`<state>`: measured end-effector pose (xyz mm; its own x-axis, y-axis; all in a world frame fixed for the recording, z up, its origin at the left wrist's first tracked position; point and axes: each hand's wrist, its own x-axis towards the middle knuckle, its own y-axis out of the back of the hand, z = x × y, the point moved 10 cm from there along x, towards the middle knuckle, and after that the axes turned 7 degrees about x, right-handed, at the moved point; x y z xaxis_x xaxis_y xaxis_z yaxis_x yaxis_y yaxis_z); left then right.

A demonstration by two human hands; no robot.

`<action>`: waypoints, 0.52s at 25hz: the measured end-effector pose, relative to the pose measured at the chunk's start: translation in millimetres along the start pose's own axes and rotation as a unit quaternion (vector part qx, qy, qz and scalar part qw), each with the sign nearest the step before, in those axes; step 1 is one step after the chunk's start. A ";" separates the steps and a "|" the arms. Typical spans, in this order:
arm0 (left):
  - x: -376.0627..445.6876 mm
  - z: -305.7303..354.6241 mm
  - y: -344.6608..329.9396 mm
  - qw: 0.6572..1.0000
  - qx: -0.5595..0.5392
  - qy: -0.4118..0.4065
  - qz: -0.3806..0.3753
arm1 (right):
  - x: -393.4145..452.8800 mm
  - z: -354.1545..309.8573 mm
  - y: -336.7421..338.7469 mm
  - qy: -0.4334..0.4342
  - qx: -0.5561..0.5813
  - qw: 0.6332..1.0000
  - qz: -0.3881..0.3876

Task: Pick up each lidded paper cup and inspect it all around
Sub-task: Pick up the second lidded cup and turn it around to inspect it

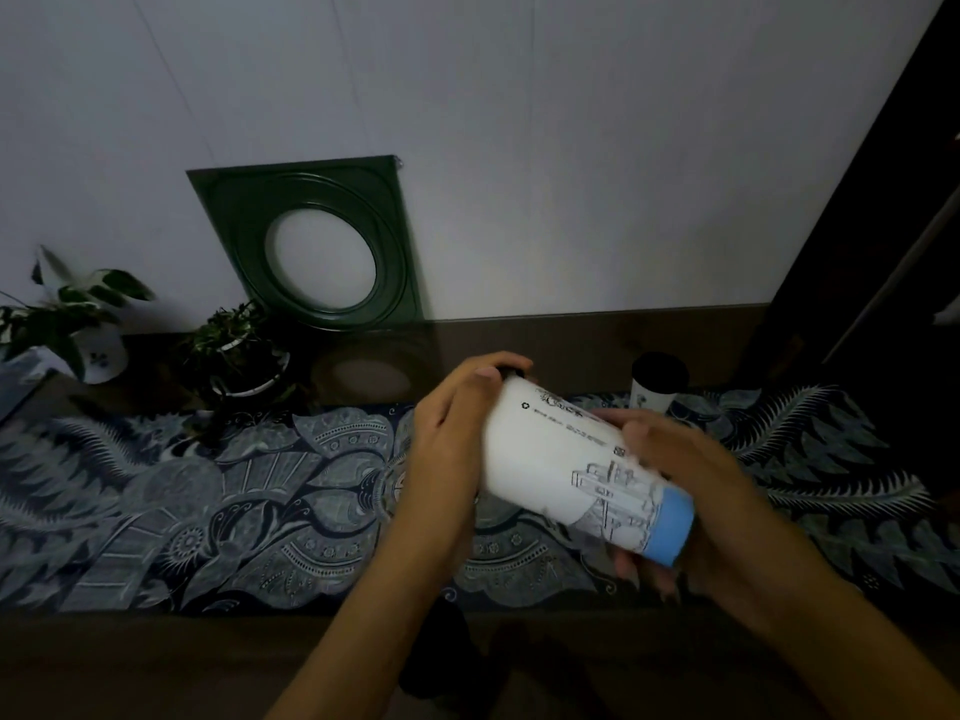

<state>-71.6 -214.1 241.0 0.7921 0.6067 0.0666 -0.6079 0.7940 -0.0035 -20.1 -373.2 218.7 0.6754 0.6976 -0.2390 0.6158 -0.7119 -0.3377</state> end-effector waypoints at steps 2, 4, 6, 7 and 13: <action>-2.3 -22.8 -5.1 0.990 -0.066 0.124 -0.003 | -0.8 -22.4 10.1 0.098 -0.062 0.993 0.036; -12.9 -42.8 -13.9 0.952 -0.161 0.258 -0.024 | -11.0 -48.3 -0.6 0.207 -0.191 0.959 0.011; -27.1 -49.7 -29.4 0.910 -0.214 0.348 -0.071 | -22.3 -69.1 -15.7 0.296 -0.273 0.915 -0.023; -34.1 -50.2 -37.2 0.895 -0.225 0.373 -0.098 | -27.1 -79.0 -24.0 0.339 -0.294 0.893 -0.042; -23.6 -32.1 -35.4 0.911 -0.324 0.253 -0.036 | -20.2 -103.7 -31.6 0.415 -0.170 0.894 0.020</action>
<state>-67.1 -255.3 207.5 0.8527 0.3610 -0.3776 -0.5224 0.5888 -0.6167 -11.1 -373.2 328.6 0.6813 0.4716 0.5598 0.5772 -0.8165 -0.0145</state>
